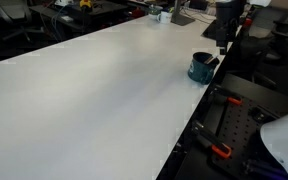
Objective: Remove the marker from the cup and put it on the table
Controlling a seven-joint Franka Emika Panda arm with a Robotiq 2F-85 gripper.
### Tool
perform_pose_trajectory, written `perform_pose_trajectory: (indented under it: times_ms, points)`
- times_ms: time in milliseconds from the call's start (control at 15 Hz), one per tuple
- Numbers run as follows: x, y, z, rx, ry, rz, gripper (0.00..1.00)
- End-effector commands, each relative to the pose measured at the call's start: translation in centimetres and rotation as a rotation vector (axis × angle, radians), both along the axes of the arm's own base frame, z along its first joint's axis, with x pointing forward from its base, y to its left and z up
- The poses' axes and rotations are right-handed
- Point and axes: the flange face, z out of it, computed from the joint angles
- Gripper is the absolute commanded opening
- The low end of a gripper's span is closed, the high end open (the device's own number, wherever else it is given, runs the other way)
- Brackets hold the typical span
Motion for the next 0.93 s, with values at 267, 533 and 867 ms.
perform_pose_trajectory:
  times_ms: [267,533,867]
  points:
    - [-0.16,-0.55,0.05,-0.02,0.024,0.116,1.0]
    - [0.07,-0.5,0.18,-0.01,-0.034,0.056,1.0]
    - [0.55,-0.39,-0.21,0.032,-0.157,-0.134,1.0]
